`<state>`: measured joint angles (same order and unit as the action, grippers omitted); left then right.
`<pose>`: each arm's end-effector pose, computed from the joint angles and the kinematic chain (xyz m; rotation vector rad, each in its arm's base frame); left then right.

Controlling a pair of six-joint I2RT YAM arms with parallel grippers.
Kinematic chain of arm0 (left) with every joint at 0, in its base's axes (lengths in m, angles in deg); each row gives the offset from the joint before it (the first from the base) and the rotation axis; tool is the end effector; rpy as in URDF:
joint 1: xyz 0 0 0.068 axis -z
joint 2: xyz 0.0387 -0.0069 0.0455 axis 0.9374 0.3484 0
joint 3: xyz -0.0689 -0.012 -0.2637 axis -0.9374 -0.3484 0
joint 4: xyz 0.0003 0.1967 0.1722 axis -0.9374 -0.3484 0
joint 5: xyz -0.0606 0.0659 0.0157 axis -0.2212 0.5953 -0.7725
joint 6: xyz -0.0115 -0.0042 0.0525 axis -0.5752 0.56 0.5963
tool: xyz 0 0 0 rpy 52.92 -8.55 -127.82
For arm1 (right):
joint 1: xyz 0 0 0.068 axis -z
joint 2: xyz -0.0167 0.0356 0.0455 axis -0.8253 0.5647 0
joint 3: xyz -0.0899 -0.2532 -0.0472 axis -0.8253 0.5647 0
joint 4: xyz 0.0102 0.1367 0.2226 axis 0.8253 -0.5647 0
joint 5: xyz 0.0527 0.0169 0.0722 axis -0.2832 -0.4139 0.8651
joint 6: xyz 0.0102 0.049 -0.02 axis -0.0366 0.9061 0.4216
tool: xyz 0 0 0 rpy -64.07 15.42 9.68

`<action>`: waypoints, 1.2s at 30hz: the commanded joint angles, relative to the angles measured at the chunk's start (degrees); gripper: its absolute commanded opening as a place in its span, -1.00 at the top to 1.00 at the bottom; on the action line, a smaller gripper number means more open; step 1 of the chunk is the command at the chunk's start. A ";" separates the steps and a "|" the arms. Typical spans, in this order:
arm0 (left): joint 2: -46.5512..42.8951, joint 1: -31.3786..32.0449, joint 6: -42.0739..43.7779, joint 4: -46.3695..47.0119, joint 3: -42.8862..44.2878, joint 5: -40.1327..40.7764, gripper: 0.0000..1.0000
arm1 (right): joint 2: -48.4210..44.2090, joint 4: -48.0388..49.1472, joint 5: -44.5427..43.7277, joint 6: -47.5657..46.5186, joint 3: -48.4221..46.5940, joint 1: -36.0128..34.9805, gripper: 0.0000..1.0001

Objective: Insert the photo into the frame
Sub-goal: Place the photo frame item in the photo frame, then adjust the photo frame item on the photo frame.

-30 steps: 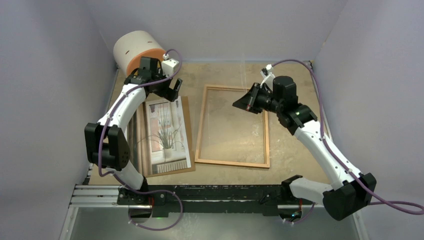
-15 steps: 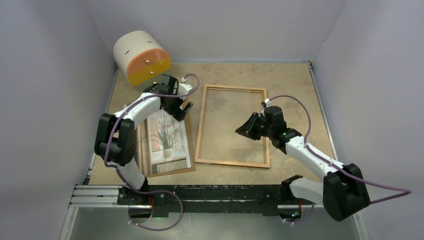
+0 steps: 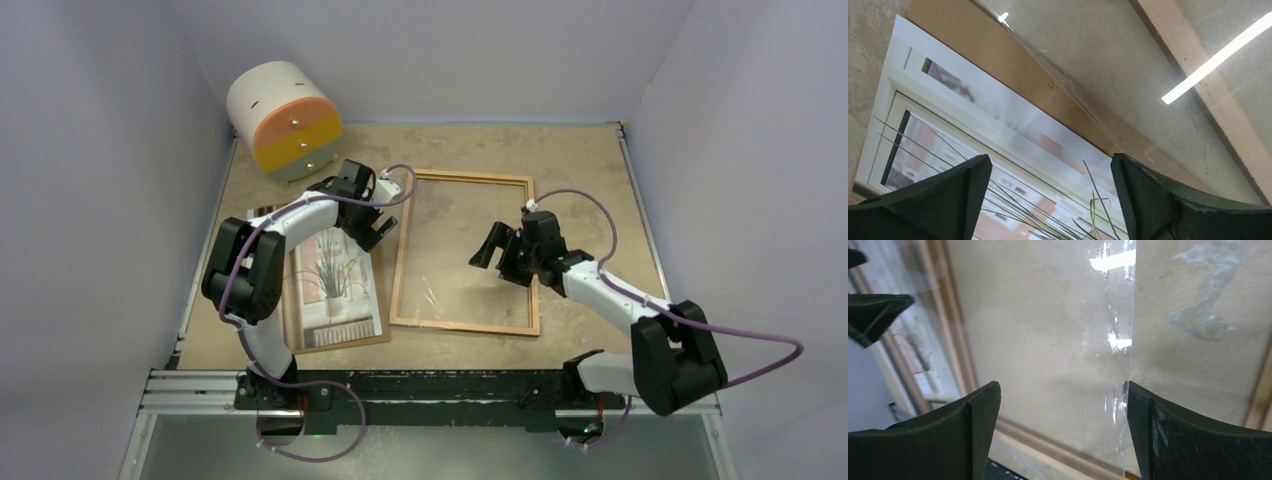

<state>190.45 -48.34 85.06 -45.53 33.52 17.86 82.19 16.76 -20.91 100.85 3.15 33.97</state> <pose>0.3433 -0.1351 0.1877 0.9793 2.4629 -0.0510 0.2340 0.1007 0.1966 0.3694 2.3412 0.8362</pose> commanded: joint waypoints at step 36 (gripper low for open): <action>2.37 -0.10 1.15 1.53 3.03 -0.10 -0.87 | 16.20 0.37 16.87 -13.63 -5.61 10.66 -0.98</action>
<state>191.65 -48.31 85.69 -44.83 34.26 18.94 99.85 16.24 -7.01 85.62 -5.87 44.66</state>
